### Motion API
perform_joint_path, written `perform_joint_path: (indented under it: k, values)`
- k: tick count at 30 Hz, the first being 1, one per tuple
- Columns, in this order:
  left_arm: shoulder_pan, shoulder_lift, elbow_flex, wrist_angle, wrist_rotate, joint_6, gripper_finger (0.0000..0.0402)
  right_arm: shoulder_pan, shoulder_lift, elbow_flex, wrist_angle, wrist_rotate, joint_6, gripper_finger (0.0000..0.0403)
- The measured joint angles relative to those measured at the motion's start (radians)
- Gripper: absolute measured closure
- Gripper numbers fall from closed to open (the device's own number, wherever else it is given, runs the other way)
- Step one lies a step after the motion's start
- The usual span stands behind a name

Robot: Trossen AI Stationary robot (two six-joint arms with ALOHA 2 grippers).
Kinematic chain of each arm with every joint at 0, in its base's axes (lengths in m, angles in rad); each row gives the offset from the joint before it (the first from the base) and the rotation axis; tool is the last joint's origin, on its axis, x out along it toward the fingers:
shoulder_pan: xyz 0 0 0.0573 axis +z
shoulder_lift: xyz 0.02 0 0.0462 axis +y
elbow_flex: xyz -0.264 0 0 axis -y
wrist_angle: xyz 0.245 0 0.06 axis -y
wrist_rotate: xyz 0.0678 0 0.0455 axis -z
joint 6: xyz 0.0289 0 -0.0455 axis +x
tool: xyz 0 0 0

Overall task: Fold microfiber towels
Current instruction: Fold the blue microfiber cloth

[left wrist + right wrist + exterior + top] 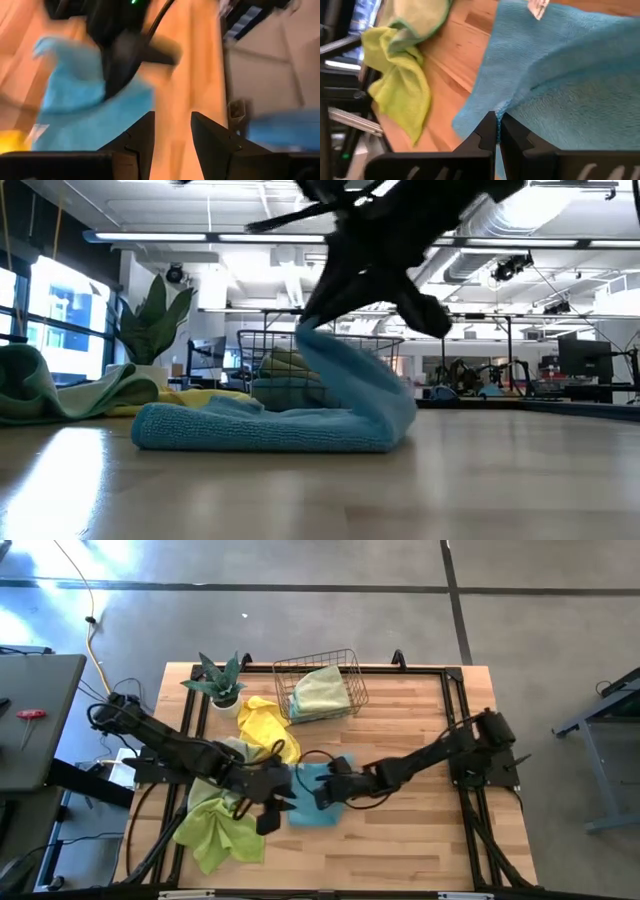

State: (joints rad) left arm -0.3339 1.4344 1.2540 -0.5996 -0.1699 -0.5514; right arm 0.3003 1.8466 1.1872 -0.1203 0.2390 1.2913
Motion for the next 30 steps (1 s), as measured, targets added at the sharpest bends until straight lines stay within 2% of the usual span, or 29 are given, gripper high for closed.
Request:
perform_joint_path:
  k: [1,3,14,25,30]
  values:
    - [-0.005,0.006,0.009,0.033,0.0,0.0,0.0284,-0.004,0.023,0.026,0.007,-0.012,-0.018,0.0403]
    - [-0.011,0.0,0.001,-0.021,-0.003,-0.012,0.0284,-0.019,0.071,0.072,0.049,-0.044,-0.044,0.0403]
    - [-0.029,0.001,0.006,-0.004,-0.018,-0.053,0.0284,-0.04,0.239,0.264,0.134,-0.201,-0.156,0.0403]
    - [-0.032,0.004,0.008,0.015,-0.024,-0.093,0.0284,-0.014,0.297,0.285,0.214,-0.259,-0.122,0.0403]
    - [-0.031,0.004,0.008,0.016,-0.029,-0.093,0.0284,0.003,0.323,0.285,0.238,-0.243,-0.122,0.0403]
